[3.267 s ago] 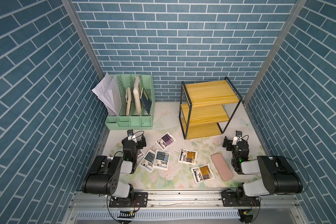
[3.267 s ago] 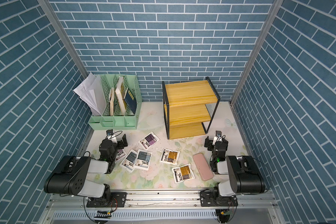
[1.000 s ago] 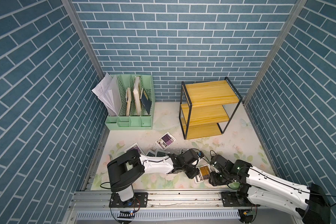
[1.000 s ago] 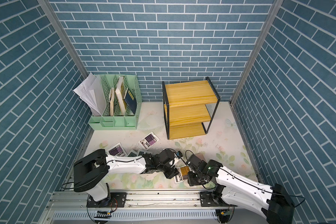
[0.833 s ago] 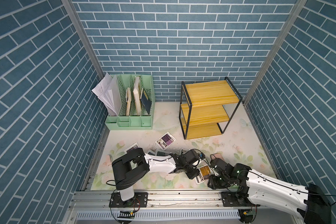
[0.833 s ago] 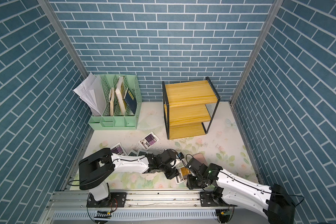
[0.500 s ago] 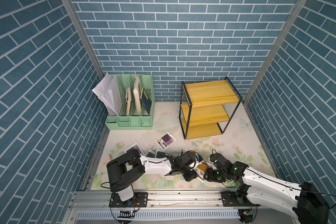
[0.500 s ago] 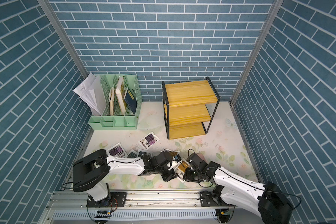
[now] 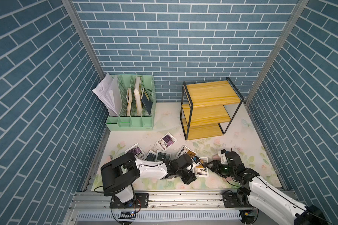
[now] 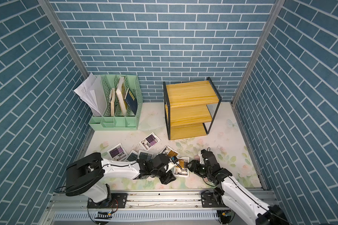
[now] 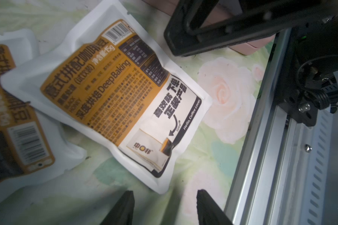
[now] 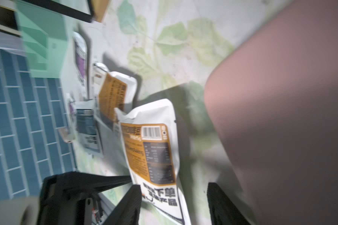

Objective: Place the bagged coffee beans on the shelf by color
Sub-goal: Pick up the coffee beans at the center of the board.

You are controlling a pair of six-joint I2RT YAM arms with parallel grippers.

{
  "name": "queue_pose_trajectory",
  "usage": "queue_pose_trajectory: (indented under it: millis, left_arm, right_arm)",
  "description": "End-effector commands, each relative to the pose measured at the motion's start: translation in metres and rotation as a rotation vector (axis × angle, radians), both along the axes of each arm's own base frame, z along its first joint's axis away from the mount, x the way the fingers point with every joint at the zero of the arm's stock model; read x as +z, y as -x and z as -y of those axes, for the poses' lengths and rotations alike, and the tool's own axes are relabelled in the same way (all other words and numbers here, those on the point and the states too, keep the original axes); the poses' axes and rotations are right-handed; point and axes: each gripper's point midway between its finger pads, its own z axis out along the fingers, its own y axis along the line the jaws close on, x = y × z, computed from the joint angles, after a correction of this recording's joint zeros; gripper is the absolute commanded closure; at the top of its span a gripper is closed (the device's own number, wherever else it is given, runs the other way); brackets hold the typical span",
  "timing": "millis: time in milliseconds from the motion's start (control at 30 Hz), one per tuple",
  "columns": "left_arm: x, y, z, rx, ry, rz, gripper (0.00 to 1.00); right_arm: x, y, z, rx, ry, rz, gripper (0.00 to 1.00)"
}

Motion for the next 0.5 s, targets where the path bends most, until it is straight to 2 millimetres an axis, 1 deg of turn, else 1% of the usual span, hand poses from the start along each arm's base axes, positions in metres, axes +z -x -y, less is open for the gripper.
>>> queue_pose_trajectory:
  millis: [0,100,200,267,367,467]
  left_arm:
    - [-0.002,-0.001,0.001,0.012,0.007,-0.002,0.46]
    - [-0.004,0.0,0.004,0.005,0.013,-0.014,0.49]
    - [-0.005,0.001,0.005,-0.002,0.016,-0.017,0.5]
    - [-0.005,0.001,0.006,-0.006,0.016,-0.018,0.51]
    - [-0.005,0.002,0.006,-0.009,0.016,-0.018,0.51]
    - [-0.002,0.0,0.004,0.0,0.016,-0.007,0.51]
  right_arm:
    - [-0.007,0.018,-0.009,-0.012,-0.158,-0.103,0.49]
    - [-0.001,0.017,-0.012,0.016,-0.175,-0.08,0.54]
    - [-0.007,0.021,-0.012,0.05,-0.14,-0.098,0.6]
    - [-0.009,0.02,-0.012,0.061,-0.122,-0.1,0.63]
    - [-0.006,0.014,-0.015,0.071,-0.119,-0.086,0.71]
    - [-0.001,0.01,-0.017,0.088,-0.108,-0.073,0.8]
